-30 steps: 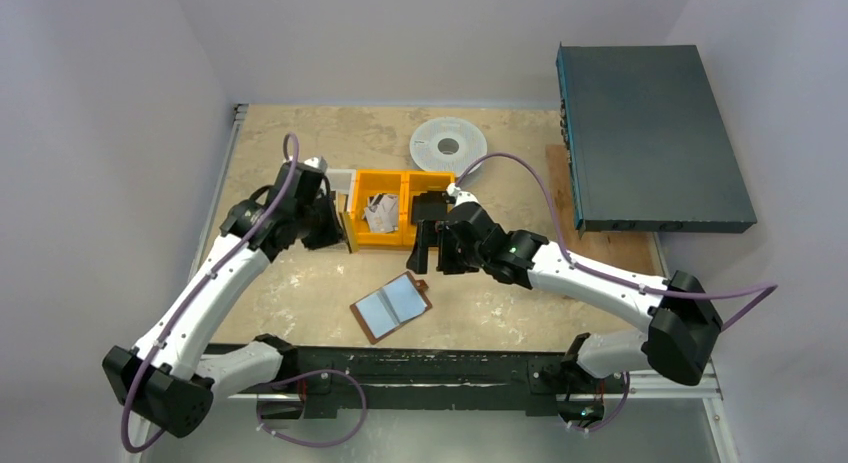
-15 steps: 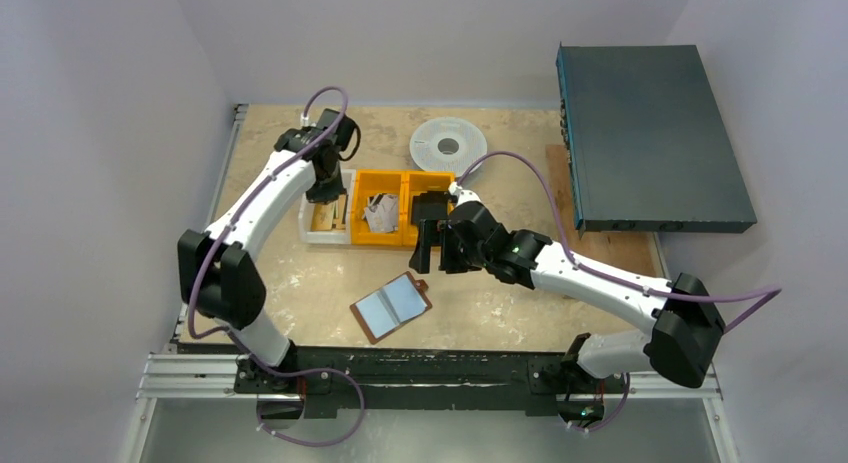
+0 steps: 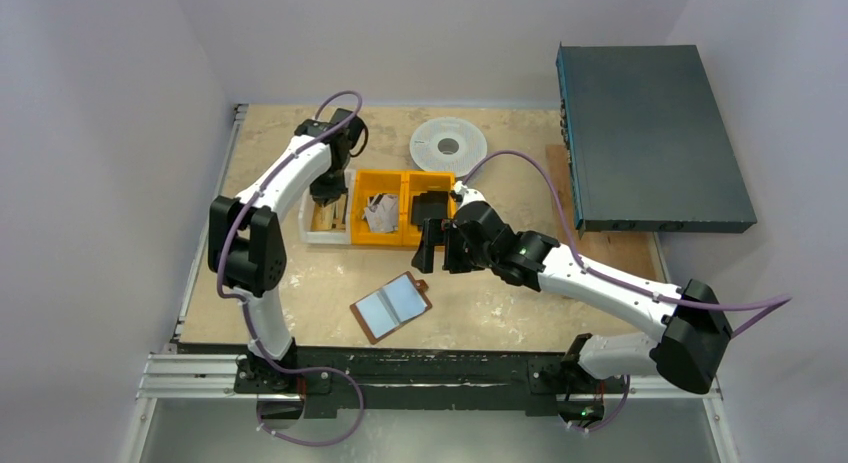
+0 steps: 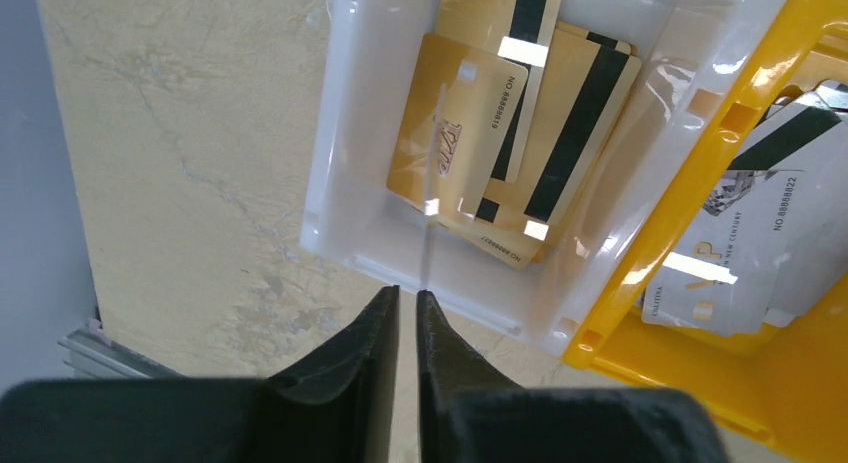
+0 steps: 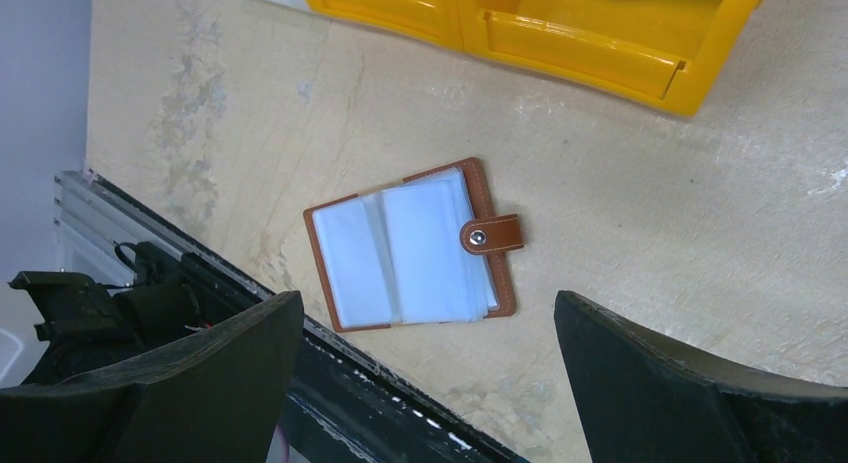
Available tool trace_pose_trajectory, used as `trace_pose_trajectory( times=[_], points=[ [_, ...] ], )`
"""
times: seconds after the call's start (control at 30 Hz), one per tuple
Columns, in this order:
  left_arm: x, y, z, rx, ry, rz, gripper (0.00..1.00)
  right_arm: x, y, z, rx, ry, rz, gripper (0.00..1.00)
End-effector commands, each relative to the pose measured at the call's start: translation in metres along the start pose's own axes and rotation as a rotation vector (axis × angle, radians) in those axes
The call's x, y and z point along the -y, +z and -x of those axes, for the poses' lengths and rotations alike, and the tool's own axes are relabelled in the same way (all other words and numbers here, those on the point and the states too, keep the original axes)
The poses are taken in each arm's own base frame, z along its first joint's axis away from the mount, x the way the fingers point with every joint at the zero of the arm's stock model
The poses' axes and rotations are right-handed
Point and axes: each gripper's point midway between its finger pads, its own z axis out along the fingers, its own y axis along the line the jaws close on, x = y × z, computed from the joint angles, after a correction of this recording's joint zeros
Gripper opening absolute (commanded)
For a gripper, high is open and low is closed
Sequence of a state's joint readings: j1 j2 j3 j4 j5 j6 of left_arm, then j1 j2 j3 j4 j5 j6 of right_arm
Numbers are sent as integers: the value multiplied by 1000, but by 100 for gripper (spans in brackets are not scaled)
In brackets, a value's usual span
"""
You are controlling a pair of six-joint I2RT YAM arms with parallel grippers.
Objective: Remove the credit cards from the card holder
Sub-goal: Place the credit card in the storage box.
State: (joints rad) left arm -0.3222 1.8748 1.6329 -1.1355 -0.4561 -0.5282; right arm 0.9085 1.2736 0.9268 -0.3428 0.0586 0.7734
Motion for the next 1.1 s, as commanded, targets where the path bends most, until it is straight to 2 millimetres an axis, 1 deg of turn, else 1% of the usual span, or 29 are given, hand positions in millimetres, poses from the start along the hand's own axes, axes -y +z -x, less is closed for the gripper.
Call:
trace_pose_trajectory(
  times=[0.0, 0.1, 0.23, 0.37, 0.57, 0.7, 0.83, 0.97, 1.07],
  points=[
    [-5, -7, 15, 28, -1, -1, 19, 1, -6, 6, 26, 1, 4, 99],
    [-7, -10, 17, 30, -10, -19, 31, 3, -5, 4, 21, -2, -1, 99],
    [-9, -21, 19, 51, -20, -46, 45, 5, -4, 1, 11, -6, -7, 99],
    [-12, -35, 21, 77, -33, -75, 55, 5, -4, 1, 10, -12, -7, 99],
    [-9, -56, 17, 106, -52, -168, 59, 5, -4, 0, 3, -21, -5, 99],
    [-8, -68, 11, 118, -63, -227, 59, 5, -3, -3, -13, -22, -3, 99],
    [-3, -82, 4, 133, -69, -302, 60, 7, -2, -7, -26, -18, -10, 99],
    [2, -98, -9, 149, -58, -362, 60, 13, -1, -9, -32, -19, -34, 99],
    [9, -106, -24, 151, -46, -414, 60, 16, -2, -10, -28, -14, -38, 99]
  ],
)
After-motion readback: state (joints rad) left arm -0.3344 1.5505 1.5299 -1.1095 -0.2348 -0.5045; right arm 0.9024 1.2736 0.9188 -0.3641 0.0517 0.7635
